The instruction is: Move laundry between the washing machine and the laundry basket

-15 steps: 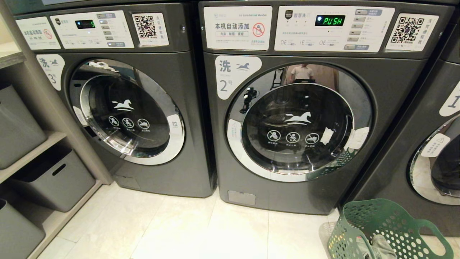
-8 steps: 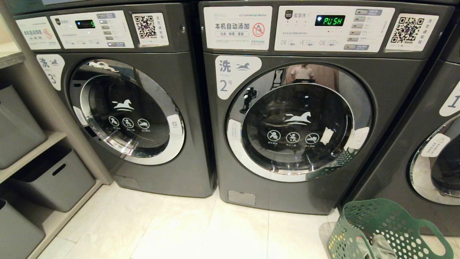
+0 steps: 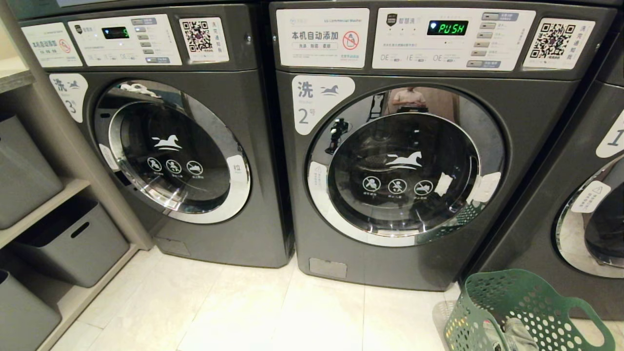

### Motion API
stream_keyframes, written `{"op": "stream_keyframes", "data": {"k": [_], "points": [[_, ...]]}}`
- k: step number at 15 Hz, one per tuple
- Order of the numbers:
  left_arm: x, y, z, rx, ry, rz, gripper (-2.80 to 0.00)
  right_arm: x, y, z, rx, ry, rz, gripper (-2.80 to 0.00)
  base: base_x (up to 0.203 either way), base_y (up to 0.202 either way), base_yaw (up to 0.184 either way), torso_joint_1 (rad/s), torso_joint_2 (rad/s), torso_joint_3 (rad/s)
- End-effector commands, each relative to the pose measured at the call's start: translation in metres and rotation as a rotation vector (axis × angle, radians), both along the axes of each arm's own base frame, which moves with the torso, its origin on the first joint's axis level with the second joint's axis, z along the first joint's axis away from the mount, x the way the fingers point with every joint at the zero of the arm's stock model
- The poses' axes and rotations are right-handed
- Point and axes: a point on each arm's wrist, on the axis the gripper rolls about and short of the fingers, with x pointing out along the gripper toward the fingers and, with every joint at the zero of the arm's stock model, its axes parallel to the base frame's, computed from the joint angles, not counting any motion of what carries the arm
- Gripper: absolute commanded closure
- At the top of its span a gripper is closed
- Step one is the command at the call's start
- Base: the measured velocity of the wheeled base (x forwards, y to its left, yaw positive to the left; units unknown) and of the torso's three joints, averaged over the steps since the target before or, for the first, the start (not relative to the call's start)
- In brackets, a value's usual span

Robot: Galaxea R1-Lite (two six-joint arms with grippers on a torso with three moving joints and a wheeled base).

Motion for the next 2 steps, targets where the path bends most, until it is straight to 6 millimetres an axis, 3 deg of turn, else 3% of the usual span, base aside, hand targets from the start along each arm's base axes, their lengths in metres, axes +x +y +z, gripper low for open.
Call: {"op": "stream_keyframes", "data": {"k": [1, 2], "points": [[0.0000, 0.0000, -0.0001, 0.000, 0.002, 0.000, 0.00, 0.0001, 0.0000, 0.0002, 0.027, -0.001, -0.001, 0.00, 0.000, 0.000, 0.000, 0.000, 0.00, 0.000], [-0.0001, 0.0000, 0.0000, -0.001, -0.001, 0.000, 0.00, 0.0001, 0.0000, 0.0002, 0.027, -0.001, -0.001, 0.00, 0.000, 0.000, 0.000, 0.000, 0.00, 0.000]]}}
